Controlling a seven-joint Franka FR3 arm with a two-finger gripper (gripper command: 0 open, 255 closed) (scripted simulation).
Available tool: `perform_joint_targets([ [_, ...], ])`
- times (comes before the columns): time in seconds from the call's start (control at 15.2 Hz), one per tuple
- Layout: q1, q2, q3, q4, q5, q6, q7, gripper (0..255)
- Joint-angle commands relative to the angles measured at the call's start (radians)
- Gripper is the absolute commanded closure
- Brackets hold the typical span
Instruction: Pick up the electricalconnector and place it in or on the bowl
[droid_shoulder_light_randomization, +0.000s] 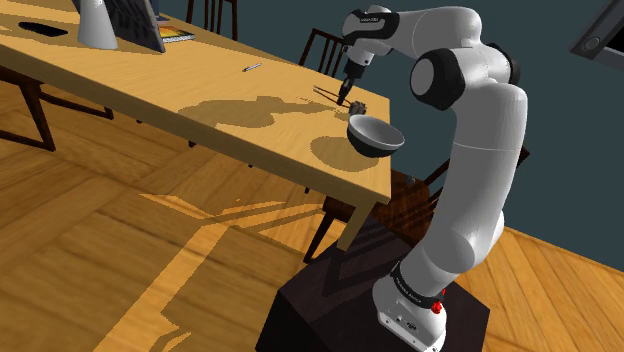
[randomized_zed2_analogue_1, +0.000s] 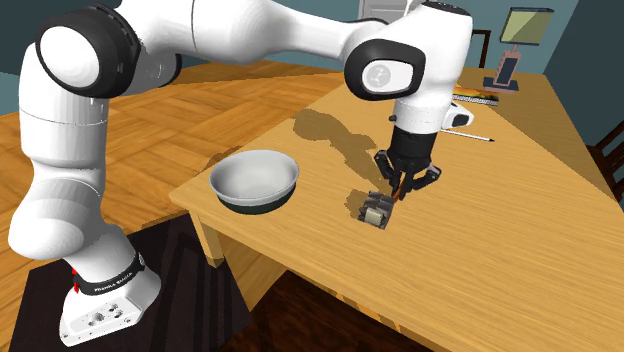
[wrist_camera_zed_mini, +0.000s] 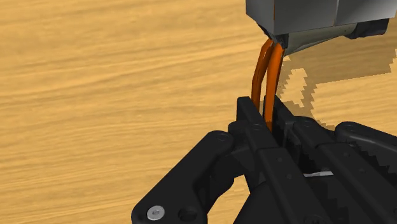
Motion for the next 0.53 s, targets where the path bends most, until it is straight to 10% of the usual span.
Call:
perform_joint_targets([
  [0.0, -0.004, 0.001, -0.001, 0.027, -0.001, -0.025, 0.002, 255],
  [0.46, -0.018, 0.006, -0.003, 0.129, -0.002, -0.122, 0.013, 255],
])
